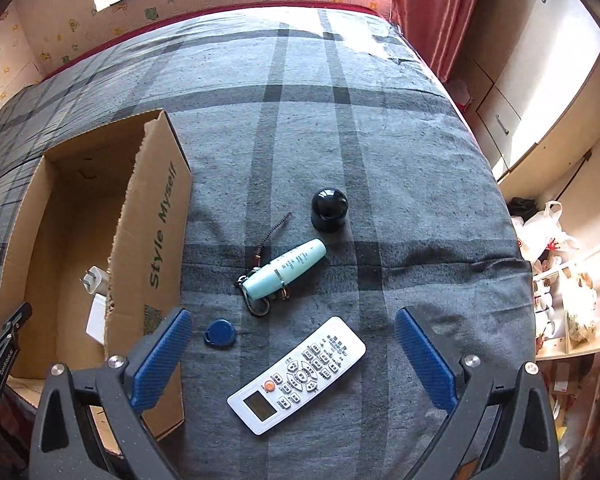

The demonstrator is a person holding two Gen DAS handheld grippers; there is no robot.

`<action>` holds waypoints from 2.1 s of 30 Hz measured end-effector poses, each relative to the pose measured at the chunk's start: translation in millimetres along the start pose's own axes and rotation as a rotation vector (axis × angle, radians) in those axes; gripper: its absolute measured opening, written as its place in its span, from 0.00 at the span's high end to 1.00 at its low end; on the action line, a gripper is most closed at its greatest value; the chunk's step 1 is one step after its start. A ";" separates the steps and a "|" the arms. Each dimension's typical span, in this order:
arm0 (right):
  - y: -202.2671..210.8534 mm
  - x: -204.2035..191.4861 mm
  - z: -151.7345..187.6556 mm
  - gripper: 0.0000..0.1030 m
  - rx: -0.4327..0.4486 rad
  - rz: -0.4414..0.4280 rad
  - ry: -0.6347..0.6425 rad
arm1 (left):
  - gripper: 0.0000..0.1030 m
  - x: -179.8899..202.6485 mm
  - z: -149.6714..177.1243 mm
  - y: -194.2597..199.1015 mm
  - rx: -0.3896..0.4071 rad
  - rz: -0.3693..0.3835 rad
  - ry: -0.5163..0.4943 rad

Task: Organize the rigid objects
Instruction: 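Withdraw the right gripper from the box toward the white remote, then grasp the white air-conditioner remote with the right gripper, then carry the remote with the right gripper over the box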

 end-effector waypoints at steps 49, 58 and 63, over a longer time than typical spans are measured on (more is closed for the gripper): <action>-80.4 3.7 37.2 0.52 -0.181 -0.029 -0.070 | 0.88 1.9 -0.8 0.2 0.000 -0.004 -0.004; -47.5 5.9 33.8 0.53 -0.143 -0.057 -0.056 | 0.88 2.1 -0.9 0.1 0.000 -0.004 -0.004; -30.1 6.4 25.2 0.53 -0.108 -0.072 -0.037 | 0.88 2.1 -0.7 0.6 0.000 -0.005 -0.004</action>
Point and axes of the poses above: each gripper's, at about its wrist camera, not at the fingertips, and y roughly against the way its jaws point, x to its right, z to its underside, the point moved 1 cm from there along -y, roughly the way its jaws point, and after that the axes turned 9 degrees about -y, right-handed, at the moved point
